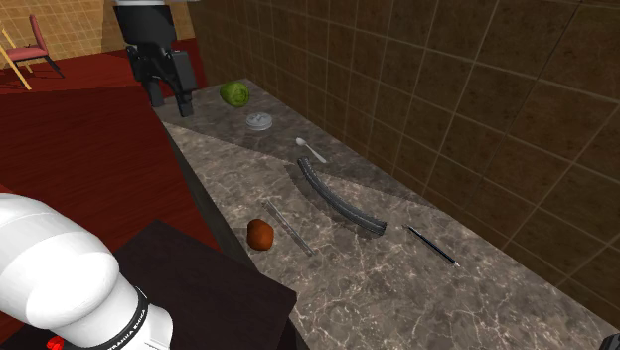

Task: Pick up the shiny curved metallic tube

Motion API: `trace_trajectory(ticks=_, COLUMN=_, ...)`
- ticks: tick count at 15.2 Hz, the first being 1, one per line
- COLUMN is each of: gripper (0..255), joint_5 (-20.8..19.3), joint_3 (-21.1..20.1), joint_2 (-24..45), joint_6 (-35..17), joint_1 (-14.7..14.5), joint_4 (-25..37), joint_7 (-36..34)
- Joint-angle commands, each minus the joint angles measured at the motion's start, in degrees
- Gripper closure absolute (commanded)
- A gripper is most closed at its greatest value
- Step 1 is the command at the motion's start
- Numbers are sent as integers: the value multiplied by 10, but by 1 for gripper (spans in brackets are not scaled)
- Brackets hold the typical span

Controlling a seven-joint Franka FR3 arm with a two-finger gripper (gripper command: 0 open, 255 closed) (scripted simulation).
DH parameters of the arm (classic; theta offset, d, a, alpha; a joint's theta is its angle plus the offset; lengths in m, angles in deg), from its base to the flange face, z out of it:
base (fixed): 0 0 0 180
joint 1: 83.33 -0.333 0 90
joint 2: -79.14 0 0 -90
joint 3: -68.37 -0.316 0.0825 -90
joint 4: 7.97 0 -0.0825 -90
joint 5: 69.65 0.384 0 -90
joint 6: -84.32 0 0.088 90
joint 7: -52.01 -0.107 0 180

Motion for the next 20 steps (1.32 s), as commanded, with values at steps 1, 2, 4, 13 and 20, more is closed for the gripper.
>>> trace_trajectory(ticks=1, gripper=0, joint_5=0, joint_3=0, joint_2=0, joint_6=0, joint_1=0, joint_4=0, joint_7=0)
trace_trajectory(ticks=2, gripper=0, joint_5=-9, joint_3=9, joint_2=0, joint_6=-19, joint_1=-1, joint_4=-16, joint_7=18)
trace_trajectory(ticks=4, gripper=0, joint_5=-26, joint_3=28, joint_2=3, joint_6=-59, joint_1=-2, joint_4=-45, joint_7=53)
trace_trajectory(ticks=13, gripper=0, joint_5=-100, joint_3=118, joint_2=80, joint_6=-259, joint_1=-1, joint_4=-129, joint_7=204)
trace_trajectory(ticks=20, gripper=0, joint_5=-134, joint_3=188, joint_2=208, joint_6=-427, joint_1=-7, joint_4=-136, joint_7=318)
